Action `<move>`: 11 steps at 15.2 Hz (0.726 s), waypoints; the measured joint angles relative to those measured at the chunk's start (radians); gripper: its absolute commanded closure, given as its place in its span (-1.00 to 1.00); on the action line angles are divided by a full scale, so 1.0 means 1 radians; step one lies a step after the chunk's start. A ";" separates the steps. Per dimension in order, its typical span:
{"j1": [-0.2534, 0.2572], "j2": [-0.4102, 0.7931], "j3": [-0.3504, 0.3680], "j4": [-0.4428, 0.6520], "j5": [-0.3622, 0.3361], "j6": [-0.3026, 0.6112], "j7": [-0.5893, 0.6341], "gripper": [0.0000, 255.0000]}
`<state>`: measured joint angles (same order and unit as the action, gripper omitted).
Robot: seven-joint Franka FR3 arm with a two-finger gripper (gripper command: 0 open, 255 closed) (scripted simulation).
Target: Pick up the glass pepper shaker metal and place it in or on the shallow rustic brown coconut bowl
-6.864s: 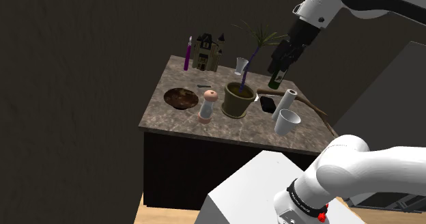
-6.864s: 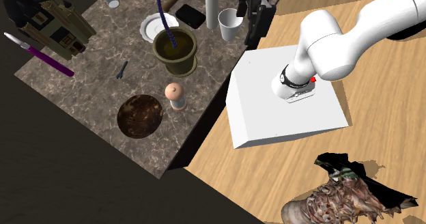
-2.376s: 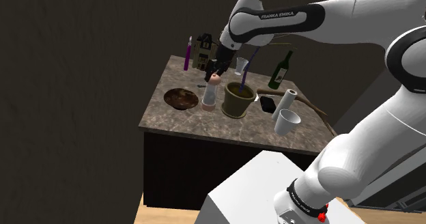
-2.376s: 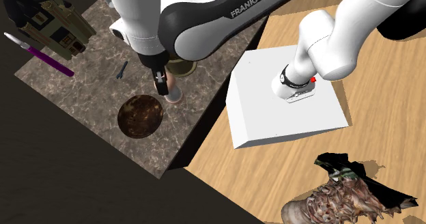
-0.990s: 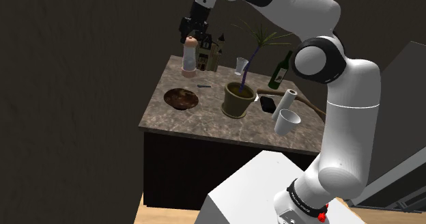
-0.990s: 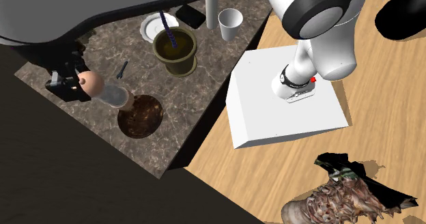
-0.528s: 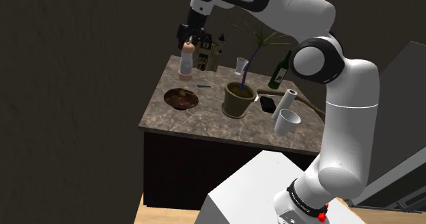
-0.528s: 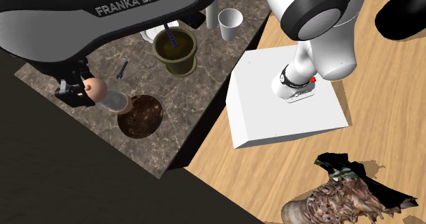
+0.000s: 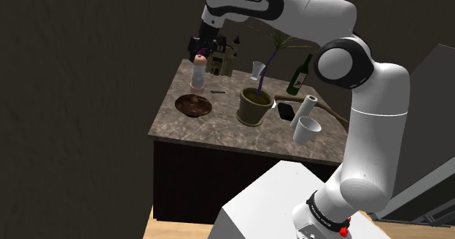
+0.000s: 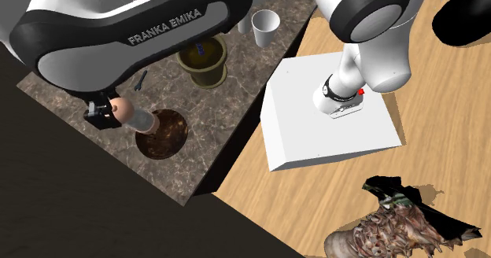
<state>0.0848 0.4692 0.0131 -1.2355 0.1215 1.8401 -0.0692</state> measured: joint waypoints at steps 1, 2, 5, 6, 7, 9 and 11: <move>0.000 0.002 0.000 -0.011 0.000 0.013 -0.002 1.00; 0.000 0.001 0.000 -0.026 0.001 0.027 -0.003 1.00; 0.001 -0.005 0.001 -0.076 0.002 0.071 -0.007 1.00; 0.001 -0.004 0.001 -0.089 0.003 0.085 -0.009 1.00; 0.001 -0.004 0.000 -0.103 0.004 0.099 -0.012 1.00; 0.001 -0.004 0.001 -0.131 0.005 0.125 -0.014 1.00; 0.001 -0.004 0.001 -0.156 0.006 0.151 -0.018 1.00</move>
<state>0.0856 0.4652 0.0140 -1.3919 0.1277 1.9915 -0.0875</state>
